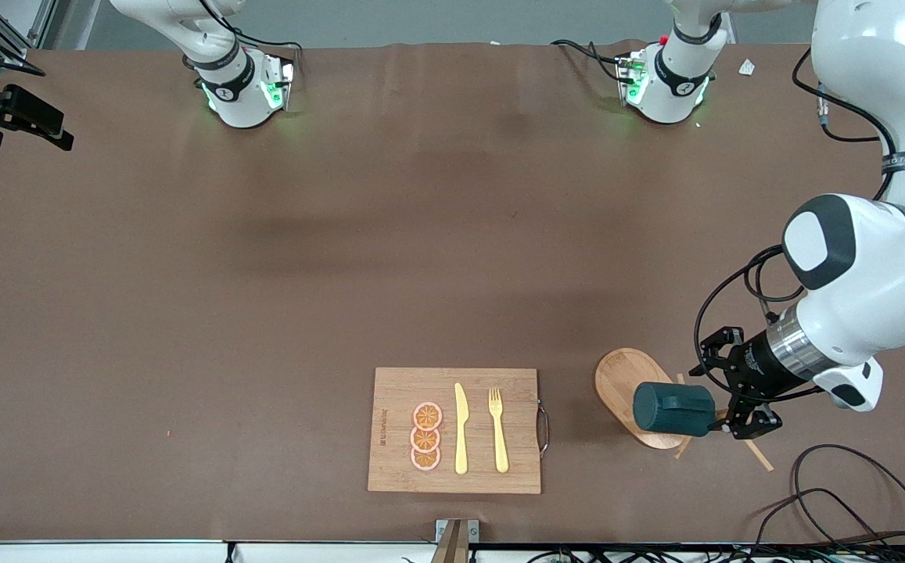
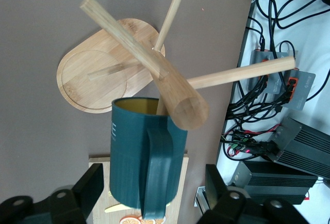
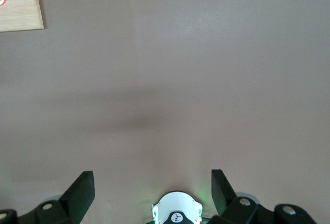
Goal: Transfer cup from left to right arm and place
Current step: 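Grasp the teal mug on the stand with the left gripper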
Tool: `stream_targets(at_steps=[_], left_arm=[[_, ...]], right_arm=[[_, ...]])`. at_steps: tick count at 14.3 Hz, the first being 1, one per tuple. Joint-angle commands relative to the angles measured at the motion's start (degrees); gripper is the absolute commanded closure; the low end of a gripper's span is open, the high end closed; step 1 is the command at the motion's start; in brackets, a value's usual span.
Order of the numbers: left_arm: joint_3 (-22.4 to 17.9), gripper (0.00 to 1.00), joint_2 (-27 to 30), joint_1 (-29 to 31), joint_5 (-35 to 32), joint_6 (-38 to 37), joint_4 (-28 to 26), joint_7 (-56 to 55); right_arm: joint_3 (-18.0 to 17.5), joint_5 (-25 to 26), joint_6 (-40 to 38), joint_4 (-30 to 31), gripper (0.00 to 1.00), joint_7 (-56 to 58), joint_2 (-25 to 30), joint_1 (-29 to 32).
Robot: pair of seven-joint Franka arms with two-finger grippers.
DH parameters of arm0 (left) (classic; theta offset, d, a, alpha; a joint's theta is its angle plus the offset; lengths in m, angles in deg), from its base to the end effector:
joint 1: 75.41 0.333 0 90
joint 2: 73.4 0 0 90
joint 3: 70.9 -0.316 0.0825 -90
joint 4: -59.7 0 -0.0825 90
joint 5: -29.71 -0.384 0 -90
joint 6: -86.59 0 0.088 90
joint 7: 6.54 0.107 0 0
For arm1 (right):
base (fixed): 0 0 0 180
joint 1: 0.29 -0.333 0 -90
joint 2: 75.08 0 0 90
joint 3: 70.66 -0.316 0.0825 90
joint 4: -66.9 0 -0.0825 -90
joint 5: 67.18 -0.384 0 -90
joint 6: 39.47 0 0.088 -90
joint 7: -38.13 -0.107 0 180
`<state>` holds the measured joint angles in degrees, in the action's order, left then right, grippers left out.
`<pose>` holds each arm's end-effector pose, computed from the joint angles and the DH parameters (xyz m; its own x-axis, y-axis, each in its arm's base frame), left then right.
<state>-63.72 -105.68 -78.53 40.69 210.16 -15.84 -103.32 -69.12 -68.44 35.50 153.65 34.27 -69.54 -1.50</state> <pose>0.7333 -0.1192 0.4416 -0.0169 0.9612 -0.2753 0.9705 0.0820 0.2267 0.4943 -0.0009 0.6798 0.9917 -0.0669 -0.1100 -0.0692 -0.9975 -0.0170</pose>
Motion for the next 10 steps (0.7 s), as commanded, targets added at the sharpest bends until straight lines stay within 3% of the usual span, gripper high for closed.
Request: stream_targets(at_steps=[1,6,10], left_arm=[[-0.15,0.16,-1.39,-0.22,1.06,0.00,2.06,0.11],[-0.15,0.26,-2.35,-0.66,1.06,0.00,2.06,0.11],[-0.06,0.44,-2.53,-0.84,1.06,0.00,1.97,-0.07]], right_arm=[[-0.13,-0.50,-0.26,0.88,0.00,0.08,0.97,0.50],[-0.13,-0.50,-0.18,0.88,0.00,0.08,0.97,0.50],[-0.13,-0.50,-0.26,0.97,0.00,0.08,0.97,0.50]])
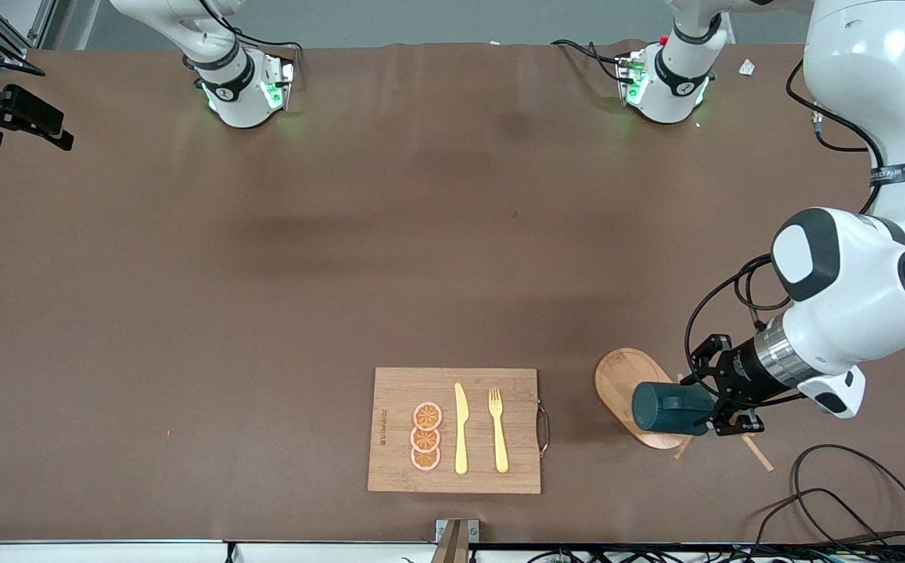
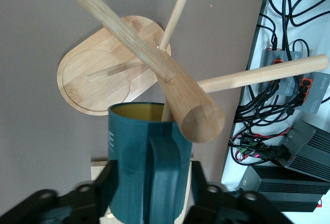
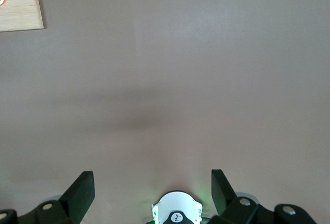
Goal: Transfer cup from left to right arm and place
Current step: 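Grasp the teal mug on the stand with the left gripper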
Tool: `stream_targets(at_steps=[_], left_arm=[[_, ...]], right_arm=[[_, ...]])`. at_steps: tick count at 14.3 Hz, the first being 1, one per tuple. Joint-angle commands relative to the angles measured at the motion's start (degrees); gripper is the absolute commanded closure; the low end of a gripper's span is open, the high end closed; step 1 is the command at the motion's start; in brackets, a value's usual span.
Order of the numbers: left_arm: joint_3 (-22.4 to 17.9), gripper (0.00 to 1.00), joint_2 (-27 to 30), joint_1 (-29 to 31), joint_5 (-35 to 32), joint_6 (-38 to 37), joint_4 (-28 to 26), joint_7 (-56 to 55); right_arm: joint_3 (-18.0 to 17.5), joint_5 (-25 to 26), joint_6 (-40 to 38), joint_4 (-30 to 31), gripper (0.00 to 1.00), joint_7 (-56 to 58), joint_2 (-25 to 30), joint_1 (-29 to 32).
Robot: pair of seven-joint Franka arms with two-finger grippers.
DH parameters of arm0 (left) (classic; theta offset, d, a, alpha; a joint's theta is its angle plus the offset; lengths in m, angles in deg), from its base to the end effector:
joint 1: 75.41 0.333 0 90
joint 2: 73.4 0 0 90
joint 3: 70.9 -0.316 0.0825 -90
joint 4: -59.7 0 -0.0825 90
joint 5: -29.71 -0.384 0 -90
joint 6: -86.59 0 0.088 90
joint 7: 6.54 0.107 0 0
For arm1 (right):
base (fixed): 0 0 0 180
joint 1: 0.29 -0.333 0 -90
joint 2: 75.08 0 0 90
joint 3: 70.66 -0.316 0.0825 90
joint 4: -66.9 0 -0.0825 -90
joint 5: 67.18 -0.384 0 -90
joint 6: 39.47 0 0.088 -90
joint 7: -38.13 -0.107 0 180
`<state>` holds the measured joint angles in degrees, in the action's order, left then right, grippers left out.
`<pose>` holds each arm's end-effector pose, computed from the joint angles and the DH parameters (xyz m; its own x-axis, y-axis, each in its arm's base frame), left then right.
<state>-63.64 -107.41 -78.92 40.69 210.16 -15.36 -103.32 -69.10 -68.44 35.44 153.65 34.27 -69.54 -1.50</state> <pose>0.7364 -0.1251 0.4236 -0.0159 0.9612 -0.2753 0.9758 0.0749 0.2053 0.4942 -0.0011 0.6797 0.9915 -0.0672 -0.1111 -0.0695 -0.9974 -0.0169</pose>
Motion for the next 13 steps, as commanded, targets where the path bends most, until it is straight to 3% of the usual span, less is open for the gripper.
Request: stream_targets(at_steps=[1,4,6,9,13], left_arm=[[-0.13,0.51,-0.88,-0.54,1.06,0.00,1.49,-0.07],[-0.13,0.71,-1.06,-0.80,1.06,0.00,1.49,-0.07],[-0.05,0.79,-0.97,-0.98,1.06,-0.09,1.49,-0.25],[1.36,0.85,-0.53,-0.89,1.06,-0.70,1.49,-0.51],[2.68,0.86,-0.18,-0.98,1.06,-1.93,1.49,-0.69]], right_arm=[[-0.15,-0.50,-0.29,0.97,0.00,0.08,0.97,0.50],[-0.15,-0.50,-0.20,0.88,0.00,0.08,0.97,0.50],[-0.15,-0.50,-0.20,0.97,0.00,0.08,0.97,0.50],[-0.15,-0.50,-0.20,0.97,0.00,0.08,0.97,0.50],[-0.06,-0.50,-0.46,0.97,0.00,0.08,0.97,0.50]])
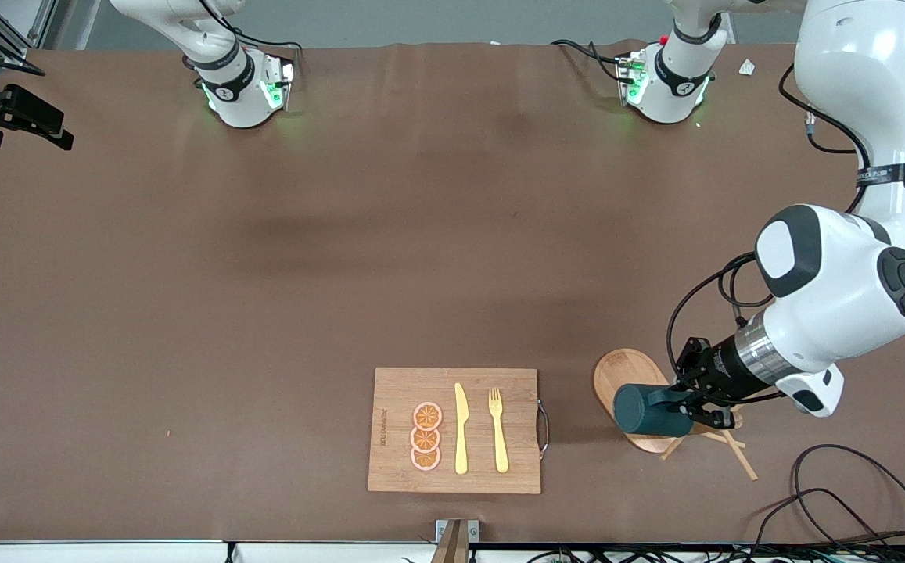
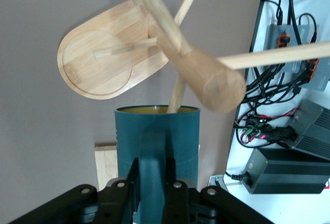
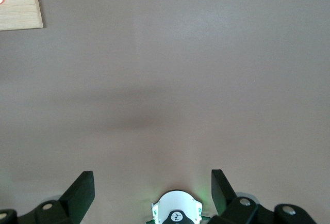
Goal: Transfer cup from left to right arm and place
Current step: 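Grasp the teal mug on the stand with the left gripper, then lift the teal mug off the stand and carry it toward the table center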
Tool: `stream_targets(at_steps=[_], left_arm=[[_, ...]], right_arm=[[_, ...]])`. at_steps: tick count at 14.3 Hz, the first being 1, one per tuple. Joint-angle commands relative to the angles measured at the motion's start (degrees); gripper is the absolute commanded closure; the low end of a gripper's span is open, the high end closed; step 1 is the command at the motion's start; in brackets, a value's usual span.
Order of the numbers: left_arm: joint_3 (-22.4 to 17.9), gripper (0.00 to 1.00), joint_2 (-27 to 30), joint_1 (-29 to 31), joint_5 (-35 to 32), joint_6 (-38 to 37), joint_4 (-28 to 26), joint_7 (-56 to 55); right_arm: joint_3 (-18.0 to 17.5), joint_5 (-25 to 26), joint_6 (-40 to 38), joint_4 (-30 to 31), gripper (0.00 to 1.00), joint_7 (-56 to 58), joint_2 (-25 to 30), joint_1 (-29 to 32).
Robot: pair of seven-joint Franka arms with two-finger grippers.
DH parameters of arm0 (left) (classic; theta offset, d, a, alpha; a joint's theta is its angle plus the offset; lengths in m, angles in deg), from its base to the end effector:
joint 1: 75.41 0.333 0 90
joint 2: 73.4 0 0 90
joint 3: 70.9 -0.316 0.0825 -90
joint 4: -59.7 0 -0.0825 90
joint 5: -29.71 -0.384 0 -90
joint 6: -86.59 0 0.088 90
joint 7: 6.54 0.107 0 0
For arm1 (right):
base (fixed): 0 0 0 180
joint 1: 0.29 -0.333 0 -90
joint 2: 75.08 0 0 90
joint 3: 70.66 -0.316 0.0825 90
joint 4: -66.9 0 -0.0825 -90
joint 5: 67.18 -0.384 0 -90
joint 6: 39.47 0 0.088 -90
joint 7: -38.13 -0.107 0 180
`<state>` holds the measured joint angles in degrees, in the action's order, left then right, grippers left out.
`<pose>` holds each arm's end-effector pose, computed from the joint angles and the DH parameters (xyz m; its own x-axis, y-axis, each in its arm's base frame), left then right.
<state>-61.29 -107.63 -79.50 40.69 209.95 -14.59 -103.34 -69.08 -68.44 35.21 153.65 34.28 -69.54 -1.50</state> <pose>0.7321 -0.1551 0.4291 0.0271 0.9538 -0.2991 0.9774 0.0375 0.2080 0.4938 -0.0013 0.6794 0.9911 -0.0673 -0.1151 -0.0697 -0.9974 -0.0167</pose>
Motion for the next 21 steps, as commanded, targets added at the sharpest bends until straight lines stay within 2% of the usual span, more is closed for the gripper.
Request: stream_targets(at_steps=[1,4,10,13,14,16,21], left_arm=[[0.42,0.88,0.30,-0.39,1.06,-1.81,0.73,-0.66],[1.03,0.97,1.27,-0.30,0.97,-2.86,0.73,-0.66],[2.35,1.00,3.72,-0.57,0.79,-3.74,0.90,-0.14],[2.44,1.00,4.43,-3.28,0.44,-3.31,0.90,-0.22],[2.35,1.00,4.43,-4.42,-0.34,-3.31,0.81,-0.31],[2.26,1.00,4.26,-8.28,-6.38,-3.13,0.81,-0.75],[1.65,1.00,2.42,-13.39,-11.32,-0.84,0.64,-4.09]], right_arm=[[-0.18,-0.50,-0.24,0.97,0.00,0.08,0.97,0.50],[-0.18,-0.50,-0.24,0.97,0.00,0.08,0.97,0.50],[-0.09,-0.50,-0.24,0.97,0.00,0.08,0.97,0.59],[-0.09,-0.50,-0.24,1.06,0.00,0.08,0.97,0.59],[-0.09,-0.50,-0.32,1.06,0.00,0.08,0.97,0.59],[-0.09,-0.50,-0.24,1.06,0.00,0.08,0.97,0.59],[-0.09,-0.59,-0.32,1.06,0.00,0.08,0.97,0.59]])
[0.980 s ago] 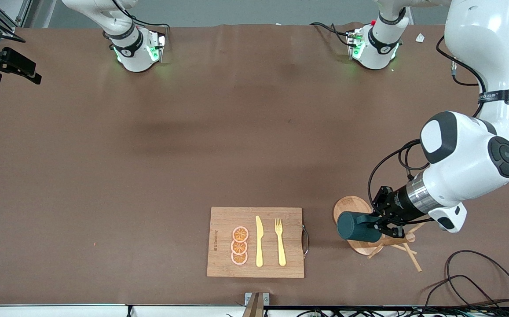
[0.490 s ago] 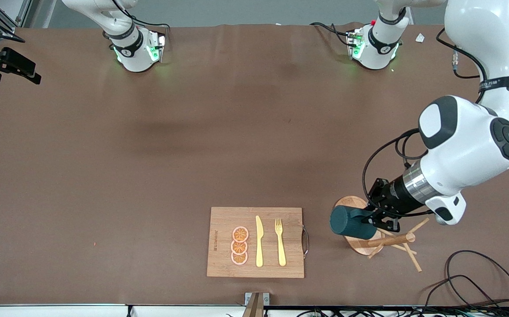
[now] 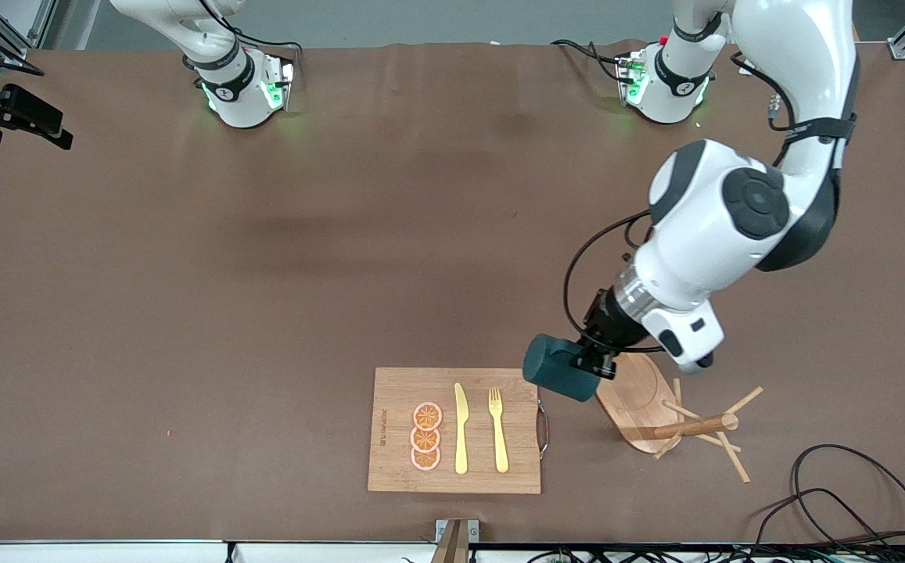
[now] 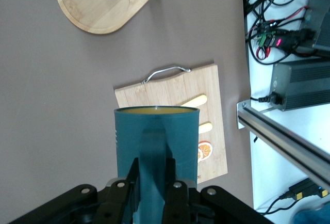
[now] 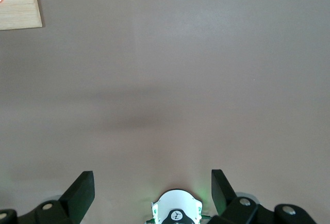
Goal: Transfer cup from left to right arm and place
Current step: 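Lift the teal mug off the stand and carry it toward the table center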
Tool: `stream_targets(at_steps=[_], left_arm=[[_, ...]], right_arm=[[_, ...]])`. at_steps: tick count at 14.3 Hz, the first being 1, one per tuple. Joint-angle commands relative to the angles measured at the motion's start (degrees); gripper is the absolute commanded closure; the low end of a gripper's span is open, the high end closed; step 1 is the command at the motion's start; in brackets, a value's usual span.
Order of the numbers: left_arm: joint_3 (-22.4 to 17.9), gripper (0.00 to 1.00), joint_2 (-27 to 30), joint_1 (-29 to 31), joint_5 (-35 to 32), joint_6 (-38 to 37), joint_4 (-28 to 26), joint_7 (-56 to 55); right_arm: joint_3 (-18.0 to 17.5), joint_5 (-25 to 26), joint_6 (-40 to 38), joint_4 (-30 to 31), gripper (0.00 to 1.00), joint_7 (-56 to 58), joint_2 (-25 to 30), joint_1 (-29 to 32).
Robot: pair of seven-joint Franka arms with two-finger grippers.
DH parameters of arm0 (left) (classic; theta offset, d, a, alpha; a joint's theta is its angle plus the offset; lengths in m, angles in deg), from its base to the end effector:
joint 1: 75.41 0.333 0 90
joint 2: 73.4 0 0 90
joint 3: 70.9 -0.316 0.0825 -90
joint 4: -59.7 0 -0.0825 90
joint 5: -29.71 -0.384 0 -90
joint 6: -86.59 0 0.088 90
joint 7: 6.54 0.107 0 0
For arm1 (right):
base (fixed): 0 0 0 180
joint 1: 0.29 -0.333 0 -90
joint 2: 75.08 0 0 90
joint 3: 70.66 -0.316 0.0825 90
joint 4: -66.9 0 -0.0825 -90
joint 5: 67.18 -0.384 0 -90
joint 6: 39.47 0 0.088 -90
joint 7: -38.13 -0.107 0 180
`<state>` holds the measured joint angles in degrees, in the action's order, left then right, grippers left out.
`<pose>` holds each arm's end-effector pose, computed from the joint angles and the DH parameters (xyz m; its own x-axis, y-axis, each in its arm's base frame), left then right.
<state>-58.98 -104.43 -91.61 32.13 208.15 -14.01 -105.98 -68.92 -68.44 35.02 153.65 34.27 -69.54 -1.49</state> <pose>0.6682 -0.3179 0.4729 0.2814 0.9399 -0.1933 0.9371 -0.2259 0.2659 0.4934 -0.0028 0.6792 0.9905 -0.0703 -0.1184 -0.0728 -0.9972 -0.0167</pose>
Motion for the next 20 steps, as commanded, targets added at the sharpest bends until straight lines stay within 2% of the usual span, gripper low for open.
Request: stream_targets(at_steps=[1,6,8,11,13,19,20], left_arm=[[-0.49,1.00,-1.14,-2.51,-5.13,0.96,-0.12,-2.33],[-0.40,1.00,-2.81,-7.17,-13.75,1.22,-0.21,-5.77],[-0.49,1.00,-3.16,-8.41,-16.39,3.50,-0.30,-6.99],[-0.32,1.00,-3.60,-10.43,-23.24,3.86,-0.30,-8.40],[-0.40,1.00,-3.78,-10.96,-24.13,3.95,-0.30,-8.40],[-0.67,1.00,-3.16,-15.17,-35.63,2.81,-1.88,-9.80],[-0.67,1.00,-3.16,-16.57,-39.91,2.02,-3.01,-11.81]], right_arm=[[-0.25,-0.50,-0.13,1.05,0.00,0.08,0.97,0.66],[-0.25,-0.50,-0.13,1.14,0.00,0.08,0.97,0.84],[-0.25,-0.50,-0.13,1.14,0.00,0.08,0.97,0.84],[-0.25,-0.50,-0.13,1.14,0.00,0.08,0.97,0.84],[-0.25,-0.50,-0.13,1.14,0.00,0.08,0.97,0.84],[-0.25,-0.50,-0.57,0.88,0.00,0.08,0.88,0.84],[-0.34,-0.67,-0.49,0.62,0.00,-0.01,0.79,0.84]])
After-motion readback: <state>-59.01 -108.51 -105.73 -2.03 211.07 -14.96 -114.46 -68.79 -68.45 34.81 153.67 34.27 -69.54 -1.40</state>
